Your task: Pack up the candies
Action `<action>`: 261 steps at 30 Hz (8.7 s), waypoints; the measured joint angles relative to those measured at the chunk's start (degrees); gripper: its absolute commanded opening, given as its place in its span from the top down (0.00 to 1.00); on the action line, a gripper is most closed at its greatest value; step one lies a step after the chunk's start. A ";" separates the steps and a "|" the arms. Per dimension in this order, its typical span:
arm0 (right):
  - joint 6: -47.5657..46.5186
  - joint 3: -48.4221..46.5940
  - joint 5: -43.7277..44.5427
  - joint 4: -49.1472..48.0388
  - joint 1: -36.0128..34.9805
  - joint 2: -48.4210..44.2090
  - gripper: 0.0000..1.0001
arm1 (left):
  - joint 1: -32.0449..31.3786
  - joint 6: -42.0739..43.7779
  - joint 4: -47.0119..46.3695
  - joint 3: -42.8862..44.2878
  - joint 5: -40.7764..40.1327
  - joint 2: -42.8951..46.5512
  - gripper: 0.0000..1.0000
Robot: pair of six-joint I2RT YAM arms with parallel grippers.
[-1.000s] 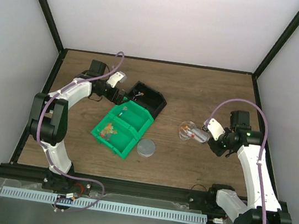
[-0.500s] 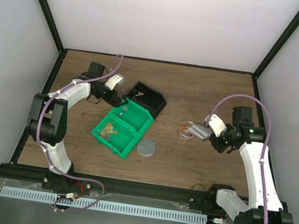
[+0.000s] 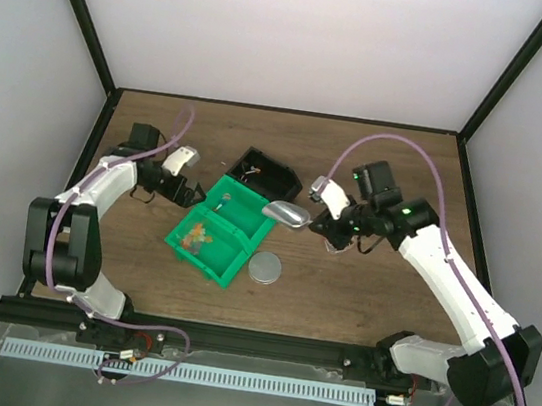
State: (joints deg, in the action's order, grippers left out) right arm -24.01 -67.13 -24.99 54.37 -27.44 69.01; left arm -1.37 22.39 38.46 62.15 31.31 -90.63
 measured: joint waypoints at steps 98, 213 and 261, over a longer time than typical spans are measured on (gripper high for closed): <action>7.17 -25.92 21.59 -4.79 -26.71 44.15 0.99 | -3.02 9.05 1.03 -12.52 0.94 6.86 0.83; -8.20 26.14 7.48 -17.97 21.84 -20.00 0.99 | -0.87 5.29 4.24 -1.27 3.76 0.02 0.38; -18.60 17.84 9.18 3.89 25.81 -11.80 0.99 | -0.87 3.30 0.09 -1.18 5.66 -4.24 0.38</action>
State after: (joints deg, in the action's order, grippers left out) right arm -42.61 -49.30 -15.81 58.26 -1.63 57.21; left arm -2.24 25.69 38.54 60.97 36.97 -94.87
